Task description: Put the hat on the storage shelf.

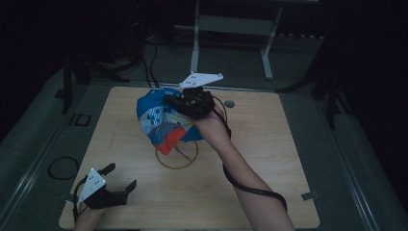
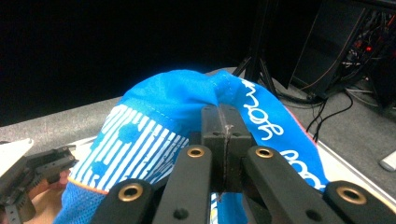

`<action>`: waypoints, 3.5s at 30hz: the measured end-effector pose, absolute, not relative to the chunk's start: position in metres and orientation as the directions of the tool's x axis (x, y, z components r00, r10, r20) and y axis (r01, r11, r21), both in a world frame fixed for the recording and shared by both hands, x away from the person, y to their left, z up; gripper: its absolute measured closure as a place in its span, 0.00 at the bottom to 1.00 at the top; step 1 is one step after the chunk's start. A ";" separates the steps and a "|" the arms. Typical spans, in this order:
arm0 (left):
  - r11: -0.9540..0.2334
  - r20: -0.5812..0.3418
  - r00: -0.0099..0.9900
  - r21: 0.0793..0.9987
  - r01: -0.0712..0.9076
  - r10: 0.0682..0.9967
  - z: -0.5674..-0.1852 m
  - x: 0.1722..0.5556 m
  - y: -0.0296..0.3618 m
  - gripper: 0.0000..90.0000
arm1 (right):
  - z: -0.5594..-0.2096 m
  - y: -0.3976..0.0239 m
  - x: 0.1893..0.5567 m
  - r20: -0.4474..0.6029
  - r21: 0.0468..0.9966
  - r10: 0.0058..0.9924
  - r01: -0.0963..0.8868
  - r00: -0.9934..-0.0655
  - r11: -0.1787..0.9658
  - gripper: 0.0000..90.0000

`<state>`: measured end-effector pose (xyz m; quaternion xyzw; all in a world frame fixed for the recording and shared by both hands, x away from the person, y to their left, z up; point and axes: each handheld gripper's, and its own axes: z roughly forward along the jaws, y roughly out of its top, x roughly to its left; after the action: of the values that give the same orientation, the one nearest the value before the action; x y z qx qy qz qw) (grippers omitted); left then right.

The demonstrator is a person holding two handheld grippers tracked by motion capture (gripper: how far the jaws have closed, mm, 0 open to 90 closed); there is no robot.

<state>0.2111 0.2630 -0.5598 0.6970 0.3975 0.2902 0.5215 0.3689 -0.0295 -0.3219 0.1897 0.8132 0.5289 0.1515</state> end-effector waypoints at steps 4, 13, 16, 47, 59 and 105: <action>-0.143 -0.008 0.518 0.957 0.252 0.855 -0.560 0.211 0.263 0.02 | -0.330 -0.033 0.370 -0.038 0.914 0.477 0.163 -0.878 0.372 1.00; -0.140 -0.014 0.523 0.957 0.253 0.852 -0.561 0.212 0.263 0.02 | -0.347 -0.049 0.371 -0.021 0.910 0.496 0.189 -0.868 0.369 1.00; -0.138 -0.017 0.524 0.957 0.255 0.852 -0.561 0.212 0.264 0.02 | -0.350 -0.053 0.371 -0.014 0.912 0.497 0.193 -0.867 0.363 1.00; -0.129 -0.027 0.533 0.958 0.254 0.846 -0.562 0.213 0.264 0.02 | -0.344 -0.050 0.363 -0.002 0.923 0.473 0.180 -0.881 0.340 1.00; -0.129 -0.031 0.537 0.958 0.258 0.843 -0.563 0.213 0.264 0.02 | -0.370 -0.059 0.367 0.025 0.915 0.505 0.222 -0.863 0.335 1.00; -0.136 -0.029 0.546 0.956 0.260 0.837 -0.564 0.214 0.263 0.02 | -0.408 -0.098 0.349 0.094 0.924 0.404 0.231 -0.910 0.305 0.17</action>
<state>0.2142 0.2627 -0.5644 0.7025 0.3906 0.2731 0.5286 0.3492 -0.0980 -0.4076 0.1974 0.8041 0.5555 0.0776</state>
